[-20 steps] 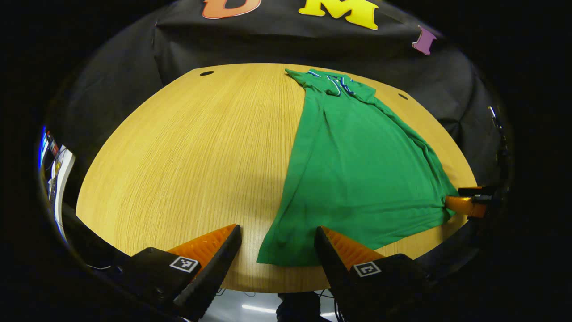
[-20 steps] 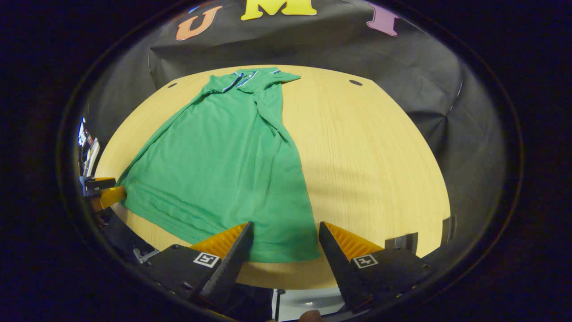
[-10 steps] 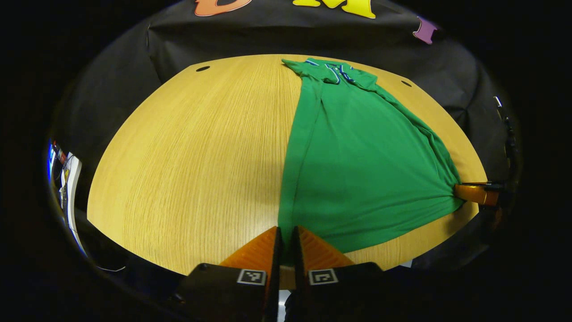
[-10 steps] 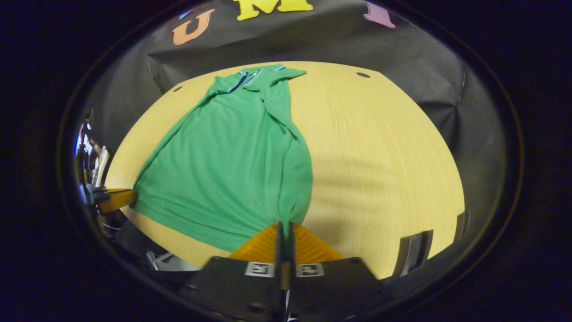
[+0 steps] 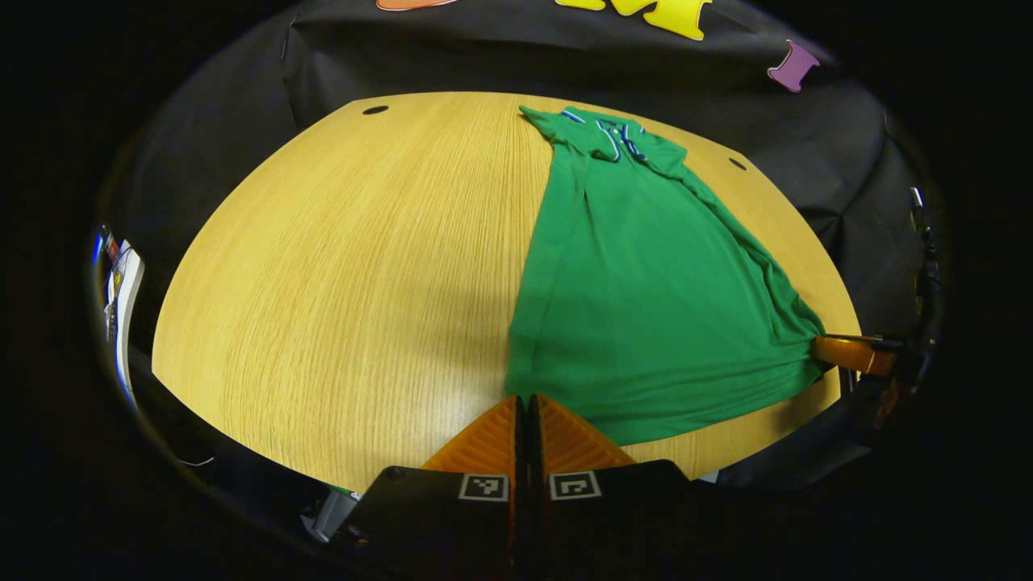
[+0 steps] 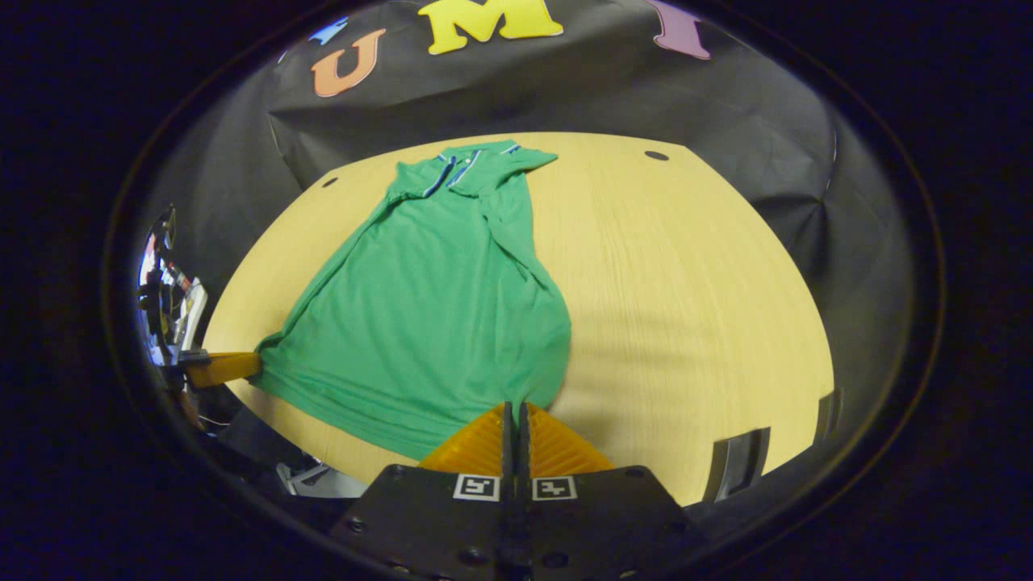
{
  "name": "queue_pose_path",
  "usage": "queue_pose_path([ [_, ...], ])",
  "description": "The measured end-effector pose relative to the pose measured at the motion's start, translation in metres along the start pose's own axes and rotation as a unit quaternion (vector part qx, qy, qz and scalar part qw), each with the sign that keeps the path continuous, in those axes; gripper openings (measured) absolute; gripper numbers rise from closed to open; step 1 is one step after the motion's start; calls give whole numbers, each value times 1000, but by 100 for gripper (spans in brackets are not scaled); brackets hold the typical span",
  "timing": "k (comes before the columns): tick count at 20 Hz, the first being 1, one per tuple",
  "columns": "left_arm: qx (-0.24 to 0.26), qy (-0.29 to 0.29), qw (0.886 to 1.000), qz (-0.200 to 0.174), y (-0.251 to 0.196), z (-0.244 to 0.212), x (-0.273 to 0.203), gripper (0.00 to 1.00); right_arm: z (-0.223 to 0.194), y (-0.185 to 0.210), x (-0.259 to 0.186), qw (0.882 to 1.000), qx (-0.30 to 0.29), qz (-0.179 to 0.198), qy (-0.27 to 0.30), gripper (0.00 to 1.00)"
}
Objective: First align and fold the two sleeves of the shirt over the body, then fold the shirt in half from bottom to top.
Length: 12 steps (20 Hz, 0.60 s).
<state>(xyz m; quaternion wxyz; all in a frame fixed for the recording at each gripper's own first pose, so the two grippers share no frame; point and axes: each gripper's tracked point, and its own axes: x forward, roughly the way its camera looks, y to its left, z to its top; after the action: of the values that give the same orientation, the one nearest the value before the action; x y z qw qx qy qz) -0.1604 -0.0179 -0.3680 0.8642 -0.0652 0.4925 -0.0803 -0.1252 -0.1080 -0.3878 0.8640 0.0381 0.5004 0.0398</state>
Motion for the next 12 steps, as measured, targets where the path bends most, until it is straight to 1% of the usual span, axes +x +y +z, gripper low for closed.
queue_pose_path([
  [2, 3, -19, 1000, -3, 0, 20, -1, 6, 15, 0, -3, 1000, -18, -3, -13, 0],
  [4, 2, -30, 1000, -8, -1, 37, -3, 6, 31, 6, -3, 1000, -18, 5, -24, 0],
  [8, 5, -57, 998, -19, -9, 76, -3, 6, 76, 11, -5, 998, -9, 10, -57, 0],
  [12, 11, -83, 996, -28, -15, 117, 1, 6, 117, 8, -4, 997, 4, 11, -78, 0],
])
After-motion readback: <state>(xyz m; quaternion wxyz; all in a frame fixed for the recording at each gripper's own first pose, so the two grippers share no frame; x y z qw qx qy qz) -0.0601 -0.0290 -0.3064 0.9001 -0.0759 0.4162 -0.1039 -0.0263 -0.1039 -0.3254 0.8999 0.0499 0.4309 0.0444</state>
